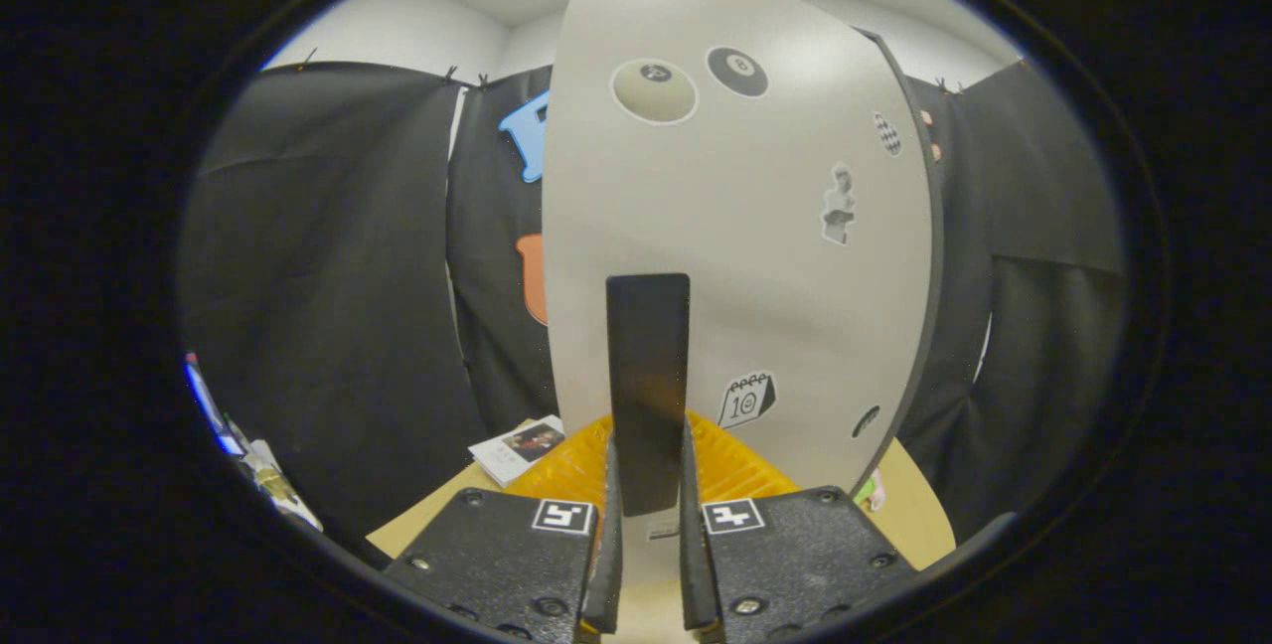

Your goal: Open the shoe cabinet door, grab the shoes and put them into the shoe cabinet, then close the shoe cabinet door.

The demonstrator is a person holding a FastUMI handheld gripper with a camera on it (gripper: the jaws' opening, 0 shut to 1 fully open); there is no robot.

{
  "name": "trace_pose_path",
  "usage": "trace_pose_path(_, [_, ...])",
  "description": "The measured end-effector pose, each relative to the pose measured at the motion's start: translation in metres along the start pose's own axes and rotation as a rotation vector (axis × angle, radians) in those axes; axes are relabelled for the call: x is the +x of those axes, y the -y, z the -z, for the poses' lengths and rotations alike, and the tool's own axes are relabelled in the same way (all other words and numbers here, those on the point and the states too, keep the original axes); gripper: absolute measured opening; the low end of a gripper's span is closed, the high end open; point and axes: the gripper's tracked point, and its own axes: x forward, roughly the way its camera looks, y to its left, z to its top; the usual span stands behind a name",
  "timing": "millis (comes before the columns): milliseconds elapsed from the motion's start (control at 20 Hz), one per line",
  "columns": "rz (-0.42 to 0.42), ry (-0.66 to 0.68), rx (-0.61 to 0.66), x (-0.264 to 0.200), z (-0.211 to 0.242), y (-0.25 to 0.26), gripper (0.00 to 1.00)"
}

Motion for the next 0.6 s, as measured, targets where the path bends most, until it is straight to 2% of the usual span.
trace_pose_path(600, [0.114, 0.017, 0.009, -0.113, 0.018, 0.092, 0.23])
